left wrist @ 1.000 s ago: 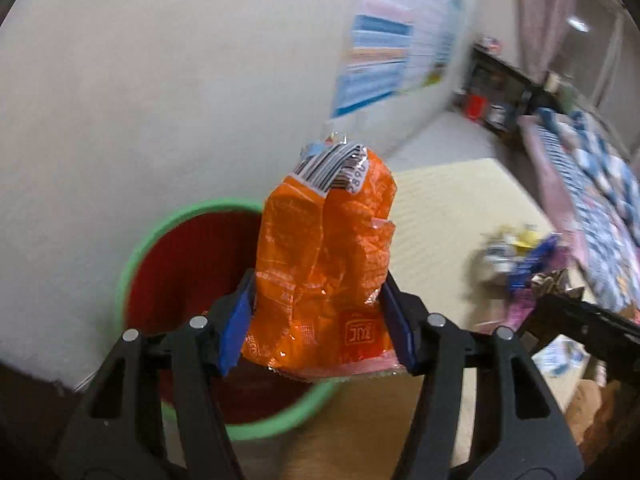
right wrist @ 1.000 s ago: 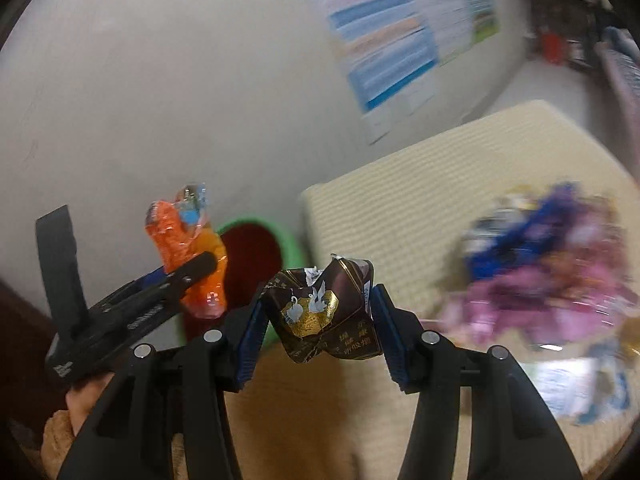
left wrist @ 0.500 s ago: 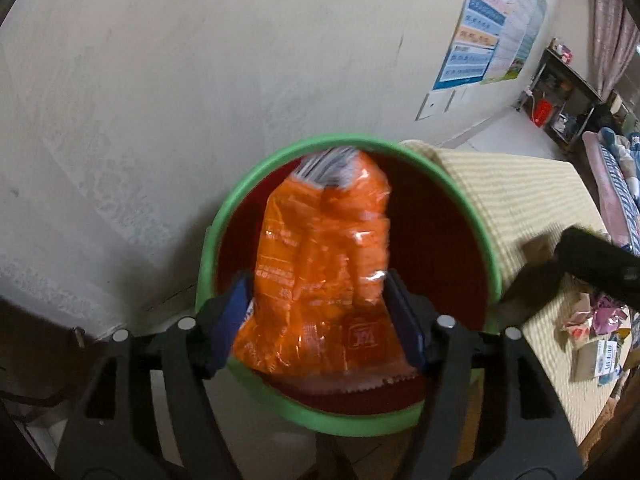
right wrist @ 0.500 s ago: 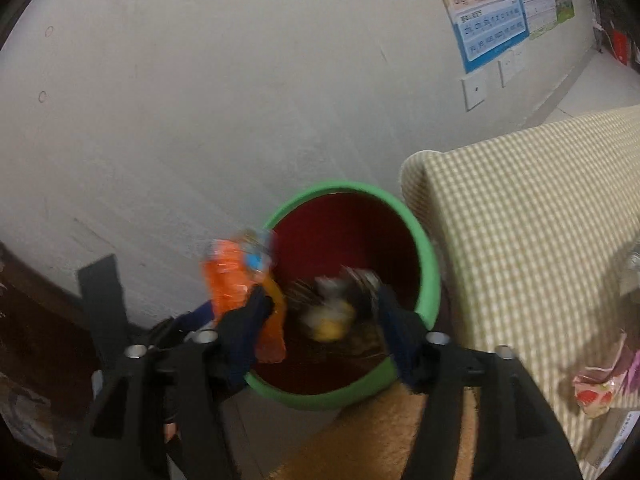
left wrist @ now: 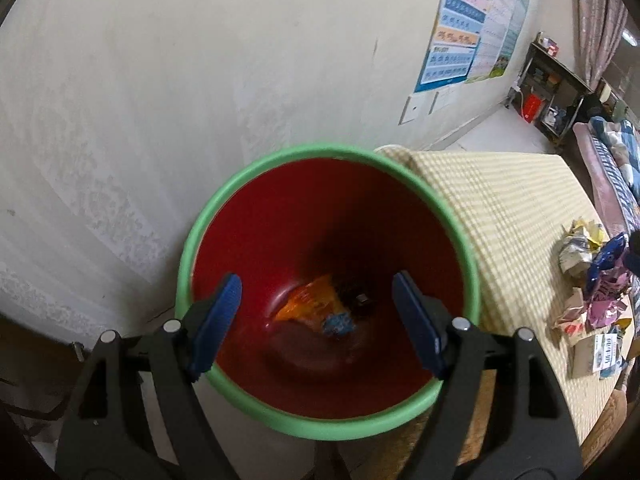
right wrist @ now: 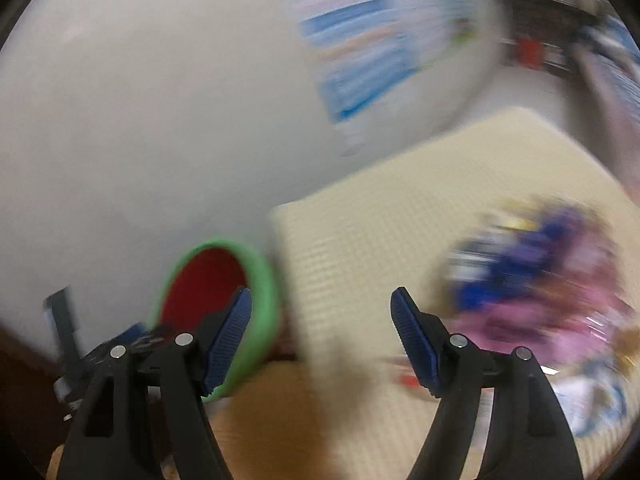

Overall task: Collect trash
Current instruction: 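Grasp the blue wrapper with the left tool while the right tool grasps the pink snack bag, then carry the blue wrapper and pink bag over the bin and release both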

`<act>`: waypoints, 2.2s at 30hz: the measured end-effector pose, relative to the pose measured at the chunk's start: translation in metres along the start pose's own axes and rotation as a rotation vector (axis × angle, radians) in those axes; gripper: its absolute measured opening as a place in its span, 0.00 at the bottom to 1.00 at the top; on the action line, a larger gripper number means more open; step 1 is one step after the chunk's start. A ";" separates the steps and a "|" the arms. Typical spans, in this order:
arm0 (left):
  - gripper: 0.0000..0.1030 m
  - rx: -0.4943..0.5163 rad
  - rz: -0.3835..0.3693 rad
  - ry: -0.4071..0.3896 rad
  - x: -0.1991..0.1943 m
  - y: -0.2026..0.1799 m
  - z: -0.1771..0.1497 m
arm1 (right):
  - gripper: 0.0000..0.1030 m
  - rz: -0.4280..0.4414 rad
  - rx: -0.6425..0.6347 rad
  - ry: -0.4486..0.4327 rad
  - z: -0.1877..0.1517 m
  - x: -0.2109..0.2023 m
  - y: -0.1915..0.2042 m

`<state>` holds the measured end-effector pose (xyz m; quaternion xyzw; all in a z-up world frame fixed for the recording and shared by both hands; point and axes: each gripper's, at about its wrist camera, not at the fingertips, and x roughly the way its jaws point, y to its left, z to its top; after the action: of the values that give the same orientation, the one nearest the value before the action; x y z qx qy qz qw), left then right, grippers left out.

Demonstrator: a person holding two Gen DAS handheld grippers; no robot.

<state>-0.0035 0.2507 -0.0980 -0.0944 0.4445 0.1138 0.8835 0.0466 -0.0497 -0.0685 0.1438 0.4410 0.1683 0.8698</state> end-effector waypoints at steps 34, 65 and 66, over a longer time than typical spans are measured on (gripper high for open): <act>0.63 0.469 -0.375 0.100 0.008 -0.297 0.001 | 0.27 0.091 0.512 -0.200 -0.055 -0.103 -0.197; 0.03 0.367 -0.409 0.009 -0.029 -0.281 -0.005 | 0.28 0.083 0.408 -0.238 -0.052 -0.114 -0.178; 0.03 0.363 -0.419 0.001 -0.032 -0.280 -0.004 | 0.28 0.074 0.392 -0.244 -0.051 -0.116 -0.175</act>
<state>0.0541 -0.0220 -0.0561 -0.0244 0.4289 -0.1527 0.8900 -0.0307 -0.2513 -0.0840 0.3456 0.3514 0.0925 0.8652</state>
